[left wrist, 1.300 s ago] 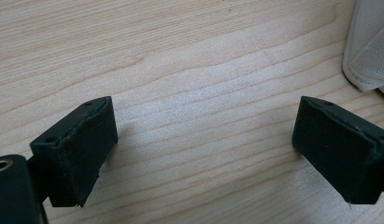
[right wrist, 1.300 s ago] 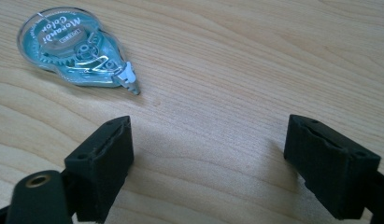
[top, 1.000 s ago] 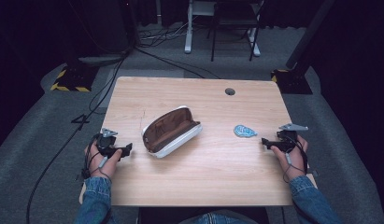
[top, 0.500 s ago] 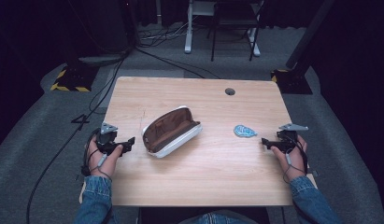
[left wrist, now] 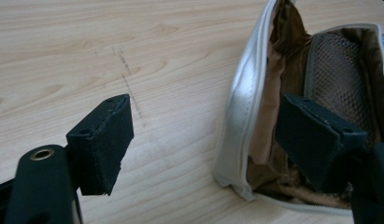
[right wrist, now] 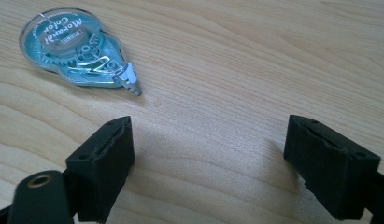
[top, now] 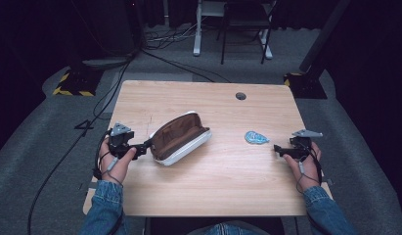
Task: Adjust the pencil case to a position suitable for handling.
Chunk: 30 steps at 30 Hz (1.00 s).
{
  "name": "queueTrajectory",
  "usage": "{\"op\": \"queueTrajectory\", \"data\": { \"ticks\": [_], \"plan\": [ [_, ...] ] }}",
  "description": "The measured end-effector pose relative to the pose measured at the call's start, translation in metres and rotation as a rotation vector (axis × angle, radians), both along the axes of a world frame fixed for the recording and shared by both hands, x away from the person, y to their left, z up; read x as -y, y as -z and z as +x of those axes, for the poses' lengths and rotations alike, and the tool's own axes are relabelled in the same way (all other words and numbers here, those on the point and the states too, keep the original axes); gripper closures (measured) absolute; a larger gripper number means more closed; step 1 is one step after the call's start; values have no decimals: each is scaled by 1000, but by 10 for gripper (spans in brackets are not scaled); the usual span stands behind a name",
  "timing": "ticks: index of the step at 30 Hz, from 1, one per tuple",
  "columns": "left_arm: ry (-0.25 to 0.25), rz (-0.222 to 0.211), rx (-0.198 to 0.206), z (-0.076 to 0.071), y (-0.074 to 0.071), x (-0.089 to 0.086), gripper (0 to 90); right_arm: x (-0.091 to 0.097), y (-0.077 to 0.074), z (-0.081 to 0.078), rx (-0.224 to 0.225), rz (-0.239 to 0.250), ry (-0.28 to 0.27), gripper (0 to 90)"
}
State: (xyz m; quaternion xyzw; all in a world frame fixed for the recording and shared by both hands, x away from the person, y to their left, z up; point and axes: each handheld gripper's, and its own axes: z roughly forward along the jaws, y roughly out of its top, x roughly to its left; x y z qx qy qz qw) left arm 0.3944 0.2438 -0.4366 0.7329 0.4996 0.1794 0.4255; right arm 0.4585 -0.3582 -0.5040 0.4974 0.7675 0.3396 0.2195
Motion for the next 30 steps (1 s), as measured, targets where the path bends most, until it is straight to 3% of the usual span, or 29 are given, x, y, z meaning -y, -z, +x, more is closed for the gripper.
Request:
{"op": "queueTrajectory", "data": {
  "ticks": [4, 17, 30],
  "plan": [
    [14, -13, 17, 4, -3, 8, 176, 0, 0, 0, 1, 0, -1, 163],
    [67, 19, 31, 22, 1, 26, 172, 0, 0, -1, 8, 3, -12, 196],
    [129, 38, 2, 43, 13, 39, 255, 0, 0, -1, 10, 4, -15, 203]
  ]
}}
